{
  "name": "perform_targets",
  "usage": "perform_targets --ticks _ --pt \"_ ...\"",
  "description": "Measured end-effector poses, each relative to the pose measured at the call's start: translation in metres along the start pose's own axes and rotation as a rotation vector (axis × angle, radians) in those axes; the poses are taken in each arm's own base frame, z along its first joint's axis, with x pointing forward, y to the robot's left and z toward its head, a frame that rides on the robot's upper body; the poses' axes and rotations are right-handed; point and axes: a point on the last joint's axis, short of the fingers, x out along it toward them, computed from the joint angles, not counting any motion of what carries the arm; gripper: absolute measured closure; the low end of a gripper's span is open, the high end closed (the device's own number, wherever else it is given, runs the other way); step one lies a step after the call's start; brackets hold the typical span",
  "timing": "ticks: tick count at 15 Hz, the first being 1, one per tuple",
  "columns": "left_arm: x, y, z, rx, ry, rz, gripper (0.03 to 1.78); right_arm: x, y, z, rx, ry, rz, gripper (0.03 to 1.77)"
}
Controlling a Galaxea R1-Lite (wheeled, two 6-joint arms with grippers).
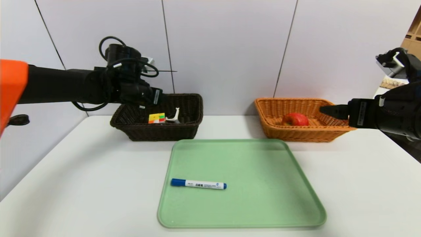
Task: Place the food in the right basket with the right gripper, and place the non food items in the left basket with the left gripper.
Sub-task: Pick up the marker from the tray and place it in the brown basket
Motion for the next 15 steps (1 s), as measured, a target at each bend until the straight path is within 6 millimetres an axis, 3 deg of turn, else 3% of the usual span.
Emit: perform_targets --ticks 5,9,15 --pt "-0.046 -0.02 -0.023 0.142 -0.059 -0.355 0.18 0.004 0.0 -0.007 0.001 -0.002 0.0 0.1" --pt "-0.057 -0.039 -0.06 0.243 -0.163 -0.563 0.15 0.004 0.0 -0.008 0.013 0.0 0.0 0.1" --pt "-0.071 -0.077 -0.11 0.331 -0.222 -0.73 0.14 0.007 0.0 -0.01 0.018 0.011 -0.003 0.1"
